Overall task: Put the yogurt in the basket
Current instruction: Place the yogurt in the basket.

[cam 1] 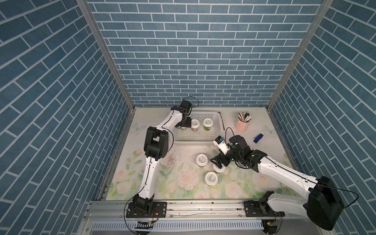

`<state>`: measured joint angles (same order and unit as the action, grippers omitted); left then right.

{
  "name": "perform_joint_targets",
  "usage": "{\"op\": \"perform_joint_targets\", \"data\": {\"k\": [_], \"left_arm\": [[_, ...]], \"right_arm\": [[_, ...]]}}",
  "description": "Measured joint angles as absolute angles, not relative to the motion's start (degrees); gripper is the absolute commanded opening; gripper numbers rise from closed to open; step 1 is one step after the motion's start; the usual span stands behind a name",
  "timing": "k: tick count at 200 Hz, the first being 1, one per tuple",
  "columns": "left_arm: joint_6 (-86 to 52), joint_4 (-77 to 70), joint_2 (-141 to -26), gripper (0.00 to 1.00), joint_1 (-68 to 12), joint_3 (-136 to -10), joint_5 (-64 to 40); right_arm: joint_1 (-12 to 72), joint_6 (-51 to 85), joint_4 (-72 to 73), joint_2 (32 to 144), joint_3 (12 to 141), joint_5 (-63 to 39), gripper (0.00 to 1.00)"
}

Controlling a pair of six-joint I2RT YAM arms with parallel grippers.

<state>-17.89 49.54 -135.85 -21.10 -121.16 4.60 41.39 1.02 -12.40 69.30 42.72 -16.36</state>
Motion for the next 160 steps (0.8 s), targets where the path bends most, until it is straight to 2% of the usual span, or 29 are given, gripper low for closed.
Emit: {"op": "perform_joint_targets", "data": {"k": [47,81,157,160], "left_arm": [[-17.91,48.97,-136.00,0.76,-20.97,-121.16,4.38],[-17.85,48.97,-136.00,0.84,-20.97,-121.16,4.38],[-17.72,49.17,-136.00,0.94,-20.99,-121.21,4.34],[-17.76,49.25,-136.00,0.97,-20.99,-121.25,4.32]], "right_arm": [[41.39,0.99,-12.40,69.58,42.72,-16.38,0.96],[41.39,0.99,-12.40,69.65,42.72,-16.43,0.97],[41.39,0.99,-12.40,69.67,42.72,-16.58,0.97],[41.39,0.99,-12.40,69.69,42.72,-16.58,0.96]]}}
